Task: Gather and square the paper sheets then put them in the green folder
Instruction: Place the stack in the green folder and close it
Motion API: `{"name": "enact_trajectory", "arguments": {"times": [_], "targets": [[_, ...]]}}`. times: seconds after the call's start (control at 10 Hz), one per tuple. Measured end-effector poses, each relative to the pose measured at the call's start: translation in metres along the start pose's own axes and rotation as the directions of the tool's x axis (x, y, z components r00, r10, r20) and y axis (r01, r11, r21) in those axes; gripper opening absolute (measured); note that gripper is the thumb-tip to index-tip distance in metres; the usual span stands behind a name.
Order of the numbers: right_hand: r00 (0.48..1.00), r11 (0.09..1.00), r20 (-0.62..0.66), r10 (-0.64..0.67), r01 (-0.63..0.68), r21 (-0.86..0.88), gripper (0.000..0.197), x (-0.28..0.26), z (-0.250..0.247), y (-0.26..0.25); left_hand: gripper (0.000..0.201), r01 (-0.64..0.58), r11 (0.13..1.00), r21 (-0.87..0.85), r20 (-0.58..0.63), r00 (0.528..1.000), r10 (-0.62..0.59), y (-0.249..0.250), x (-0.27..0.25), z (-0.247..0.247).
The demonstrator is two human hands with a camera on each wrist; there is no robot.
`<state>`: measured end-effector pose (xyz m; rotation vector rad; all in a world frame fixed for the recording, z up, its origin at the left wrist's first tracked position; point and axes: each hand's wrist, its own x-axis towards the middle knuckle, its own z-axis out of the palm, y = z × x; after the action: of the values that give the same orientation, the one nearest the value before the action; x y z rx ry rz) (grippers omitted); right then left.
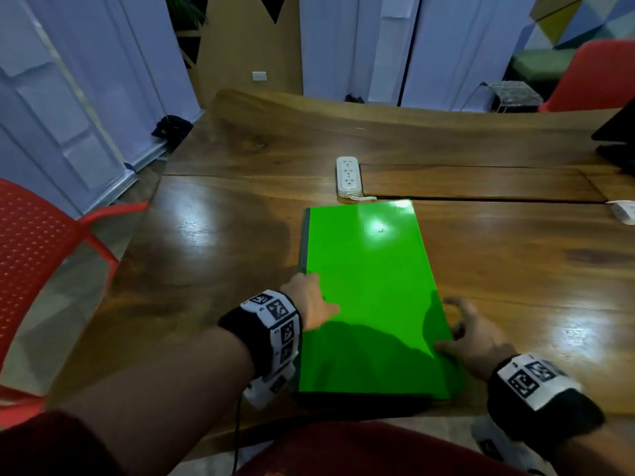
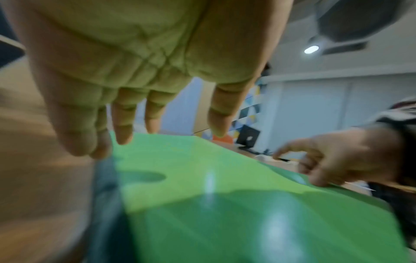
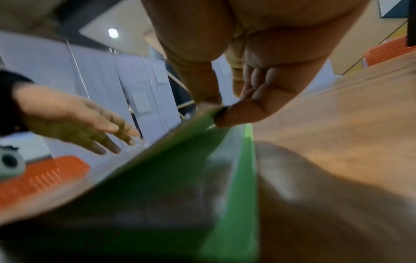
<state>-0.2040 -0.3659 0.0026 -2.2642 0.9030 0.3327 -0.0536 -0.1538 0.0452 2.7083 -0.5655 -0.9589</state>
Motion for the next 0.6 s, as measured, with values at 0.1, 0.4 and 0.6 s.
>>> {"name": "enact_trajectory", "arguments": {"times": [0.1, 0.4, 0.6], "targets": [[0.990, 0.982, 0.122, 0.075, -0.052, -0.180, 0.071, 0.004, 0.015, 0.010, 0.046, 0.156, 0.987, -0.027, -0.034, 0.987, -0.157, -0.011, 0.019, 0.009], [0.972, 0.939, 0.134, 0.191, -0.141, -0.314, 0.055, 0.011, 0.023, -0.009, 0.042, 0.273, 0.903, -0.333, -0.035, 0.953, -0.301, -0.014, 0.046, 0.036], [0.928, 0.935, 0.150, 0.341, -0.318, -0.157, 0.061, 0.011, 0.030, -0.013, 0.037, 0.192, 0.790, -0.582, -0.086, 0.952, -0.294, -0.015, 0.043, 0.040]]}}
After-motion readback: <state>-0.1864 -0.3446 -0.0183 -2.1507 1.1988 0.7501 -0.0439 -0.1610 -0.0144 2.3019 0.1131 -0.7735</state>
